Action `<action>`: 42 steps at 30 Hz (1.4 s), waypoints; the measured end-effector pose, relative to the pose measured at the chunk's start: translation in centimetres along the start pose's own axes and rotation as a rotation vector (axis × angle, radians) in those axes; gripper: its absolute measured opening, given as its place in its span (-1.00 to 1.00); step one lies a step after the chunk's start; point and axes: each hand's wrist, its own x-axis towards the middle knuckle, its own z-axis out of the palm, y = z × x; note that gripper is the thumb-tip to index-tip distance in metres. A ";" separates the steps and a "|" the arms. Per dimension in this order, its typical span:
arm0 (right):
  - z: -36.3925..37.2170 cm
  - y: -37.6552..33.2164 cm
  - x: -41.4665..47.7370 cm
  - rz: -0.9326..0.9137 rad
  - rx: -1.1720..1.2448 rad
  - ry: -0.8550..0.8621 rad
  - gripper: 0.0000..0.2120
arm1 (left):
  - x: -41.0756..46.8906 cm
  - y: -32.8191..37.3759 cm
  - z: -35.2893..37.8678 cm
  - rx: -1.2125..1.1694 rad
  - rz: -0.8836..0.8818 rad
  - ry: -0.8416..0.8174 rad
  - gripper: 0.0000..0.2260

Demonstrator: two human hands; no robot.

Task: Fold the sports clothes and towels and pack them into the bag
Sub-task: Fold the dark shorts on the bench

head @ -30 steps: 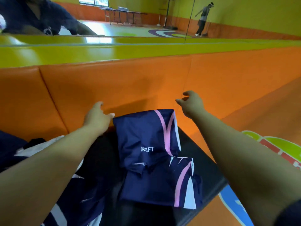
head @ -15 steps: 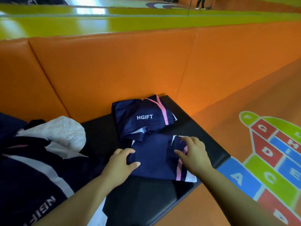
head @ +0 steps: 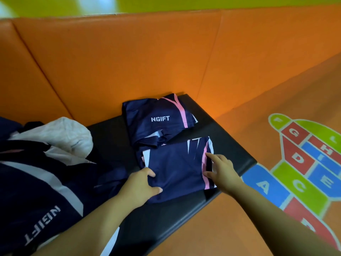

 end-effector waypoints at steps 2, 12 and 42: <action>-0.4 -0.2 0.9 -0.039 -0.032 -0.009 -0.39 | -0.6 -0.1 0.1 -0.001 -0.001 -0.019 -0.57; -1.2 -3.7 1.6 -0.088 -0.241 0.113 -0.53 | -2.6 0.0 -3.1 0.044 0.034 -0.122 -0.70; 18.2 -34.2 -13.2 -0.689 -0.235 -0.072 -0.44 | -22.7 -24.5 -20.1 0.138 -0.267 0.367 -0.38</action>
